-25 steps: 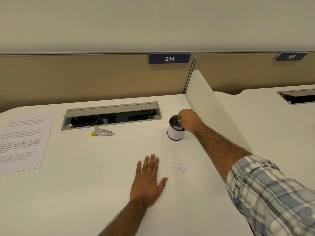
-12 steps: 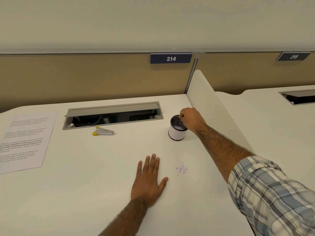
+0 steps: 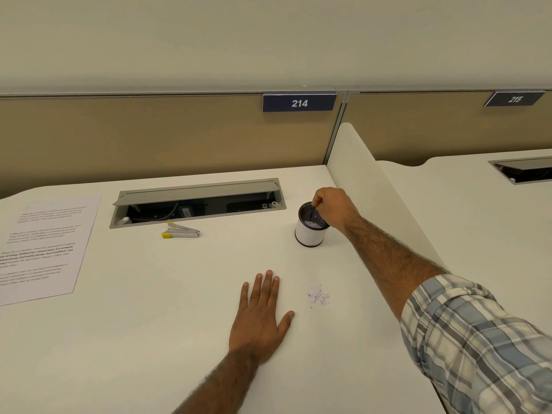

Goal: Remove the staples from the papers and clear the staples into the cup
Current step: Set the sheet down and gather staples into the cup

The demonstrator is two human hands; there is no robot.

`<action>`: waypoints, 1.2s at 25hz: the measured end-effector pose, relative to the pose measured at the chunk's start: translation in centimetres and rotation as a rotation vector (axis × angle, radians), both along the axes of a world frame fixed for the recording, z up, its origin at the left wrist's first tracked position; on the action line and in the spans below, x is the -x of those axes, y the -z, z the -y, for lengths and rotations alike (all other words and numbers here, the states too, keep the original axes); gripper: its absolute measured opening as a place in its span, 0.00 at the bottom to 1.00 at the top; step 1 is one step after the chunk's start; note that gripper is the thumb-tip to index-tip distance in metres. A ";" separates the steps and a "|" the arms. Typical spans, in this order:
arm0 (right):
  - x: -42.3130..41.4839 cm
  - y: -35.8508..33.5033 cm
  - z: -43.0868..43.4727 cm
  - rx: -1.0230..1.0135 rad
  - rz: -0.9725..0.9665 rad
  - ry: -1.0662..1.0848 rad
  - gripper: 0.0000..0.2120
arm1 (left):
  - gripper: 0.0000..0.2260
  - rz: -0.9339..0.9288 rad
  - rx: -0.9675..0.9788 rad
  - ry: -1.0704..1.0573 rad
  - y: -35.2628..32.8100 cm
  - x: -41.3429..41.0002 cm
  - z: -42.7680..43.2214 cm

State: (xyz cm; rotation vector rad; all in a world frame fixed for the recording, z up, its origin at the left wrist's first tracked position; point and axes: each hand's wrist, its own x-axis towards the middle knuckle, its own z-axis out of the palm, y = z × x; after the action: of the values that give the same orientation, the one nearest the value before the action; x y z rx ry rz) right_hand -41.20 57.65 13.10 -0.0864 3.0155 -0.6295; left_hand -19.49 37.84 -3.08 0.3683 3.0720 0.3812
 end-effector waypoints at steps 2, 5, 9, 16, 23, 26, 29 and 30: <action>0.1 0.0 0.0 0.001 0.010 0.004 0.15 | 0.35 -0.002 0.007 -0.004 0.0 0.0 0.0; 0.0 -0.2 -0.1 -0.001 0.005 -0.003 0.16 | 0.35 0.005 0.006 -0.001 0.0 0.0 0.0; 0.2 -0.2 -0.1 -0.019 -0.016 -0.033 0.16 | 0.35 0.004 0.006 -0.004 -0.1 0.0 0.0; 0.2 -0.1 -0.2 0.055 -0.036 -0.016 0.13 | 0.35 0.012 0.006 -0.002 -0.2 0.0 0.0; 0.2 -0.3 -0.1 0.116 -0.032 -0.004 0.13 | 0.35 0.025 0.002 0.005 -0.3 0.0 0.0; 0.1 -0.3 -0.3 0.183 -0.028 0.034 0.10 | 0.35 0.021 0.006 0.003 -0.3 0.0 0.0; -0.2 -0.5 -0.4 0.282 -0.037 0.096 0.08 | 0.35 0.036 -0.001 0.007 -0.2 0.0 0.0; -0.6 -0.7 -0.4 0.328 -0.061 0.137 0.10 | 0.35 0.037 0.002 0.004 -0.2 -0.1 0.0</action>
State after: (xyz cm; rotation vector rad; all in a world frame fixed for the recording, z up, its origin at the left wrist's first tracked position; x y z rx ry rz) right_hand -40.56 58.09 13.80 0.0893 2.9625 -1.1491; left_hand -19.43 37.85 -2.91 0.3633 3.0351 0.3805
